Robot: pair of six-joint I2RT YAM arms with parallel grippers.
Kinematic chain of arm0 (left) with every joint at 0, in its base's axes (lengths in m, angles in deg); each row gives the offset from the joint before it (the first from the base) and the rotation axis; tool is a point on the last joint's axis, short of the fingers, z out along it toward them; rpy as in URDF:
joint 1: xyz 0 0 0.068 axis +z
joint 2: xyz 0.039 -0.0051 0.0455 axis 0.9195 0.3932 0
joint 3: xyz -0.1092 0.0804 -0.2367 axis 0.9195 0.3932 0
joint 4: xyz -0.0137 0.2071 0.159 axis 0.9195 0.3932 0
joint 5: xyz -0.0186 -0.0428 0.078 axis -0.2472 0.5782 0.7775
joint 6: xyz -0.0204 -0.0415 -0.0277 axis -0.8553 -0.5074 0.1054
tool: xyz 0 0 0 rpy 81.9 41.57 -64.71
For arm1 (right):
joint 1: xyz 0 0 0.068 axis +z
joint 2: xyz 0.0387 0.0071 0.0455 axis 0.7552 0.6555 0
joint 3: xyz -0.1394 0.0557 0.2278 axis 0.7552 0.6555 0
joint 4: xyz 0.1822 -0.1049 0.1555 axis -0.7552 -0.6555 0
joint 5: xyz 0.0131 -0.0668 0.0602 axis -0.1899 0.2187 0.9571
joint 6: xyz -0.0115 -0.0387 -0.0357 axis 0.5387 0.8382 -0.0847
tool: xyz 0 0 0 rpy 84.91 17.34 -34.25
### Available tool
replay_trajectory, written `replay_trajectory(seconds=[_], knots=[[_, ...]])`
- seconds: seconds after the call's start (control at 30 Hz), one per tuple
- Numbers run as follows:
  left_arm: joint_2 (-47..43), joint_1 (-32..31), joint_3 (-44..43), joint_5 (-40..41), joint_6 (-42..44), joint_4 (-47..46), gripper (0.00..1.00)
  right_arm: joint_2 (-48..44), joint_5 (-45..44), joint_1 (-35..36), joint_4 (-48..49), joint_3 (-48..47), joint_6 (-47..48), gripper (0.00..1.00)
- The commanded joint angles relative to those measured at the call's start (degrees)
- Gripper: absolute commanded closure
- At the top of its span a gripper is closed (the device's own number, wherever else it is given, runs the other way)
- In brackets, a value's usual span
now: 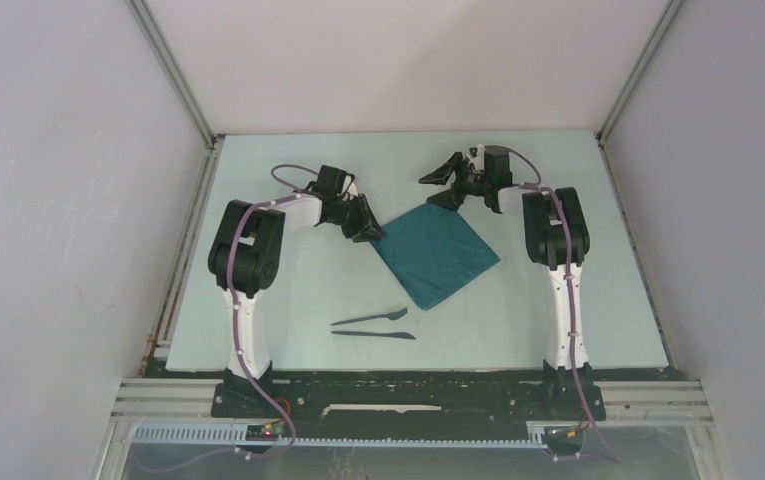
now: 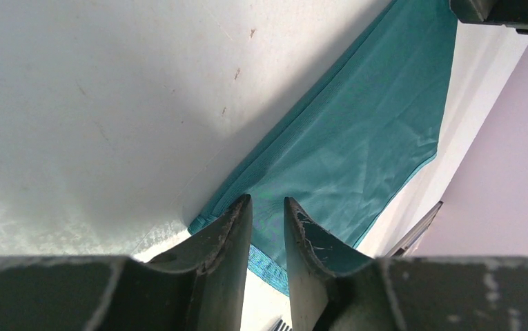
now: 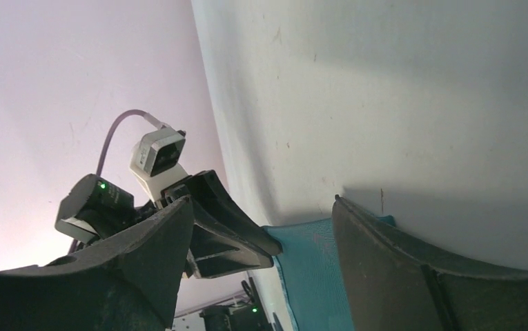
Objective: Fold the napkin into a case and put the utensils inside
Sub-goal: Smooth out the square-folded napkin at the center of the board, then rotate the square-folded napkin at the center of the board.
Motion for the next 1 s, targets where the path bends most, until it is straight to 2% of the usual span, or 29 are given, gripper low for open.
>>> replay_trajectory(seconds=[0.0, 0.13, 0.3, 0.37, 0.5, 0.57, 0.67, 0.8, 0.97], knots=[[0.08, 0.91, 1.69, 4.55, 1.38, 2.7, 0.67, 3.64, -2.16, -1.37, 0.39, -1.55, -2.44, 0.18], [-0.08, 0.91, 1.65, 4.3, 1.55, 2.66, 0.67, 5.6, -0.92, -2.92, 4.15, -2.04, -5.5, 0.17], [-1.29, 0.91, 1.21, 3.23, 1.5, 2.61, 0.64, 5.73, 2.21, -5.52, -0.33, -8.2, -3.72, 0.18], [-2.65, 0.82, 1.0, 2.62, 1.47, 2.62, 0.61, 3.74, 3.31, -6.59, -11.37, -13.05, 1.94, 0.18], [-6.34, 0.66, 0.71, 1.76, 1.81, 2.71, 0.53, -4.4, -3.08, -7.47, -45.58, -22.07, 25.46, 0.17], [-7.98, 0.62, 0.2, 1.1, 2.83, 2.75, 0.49, -12.01, -8.38, -7.4, -52.05, -17.22, 31.11, 0.16], [-10.16, 0.71, -0.22, 1.82, 5.17, 4.15, 0.45, -25.83, -14.05, -7.39, -51.25, -2.29, 32.89, 0.15], [-10.86, 0.81, -2.62, 4.65, 9.44, 8.56, 0.41, -40.57, -11.86, -5.77, -47.05, 17.1, 32.7, 0.16], [-5.87, 0.89, -10.53, 9.94, 14.27, 16.3, 0.36, -53.04, -13.46, -0.04, -50.2, 29.83, 34.11, 0.17]])
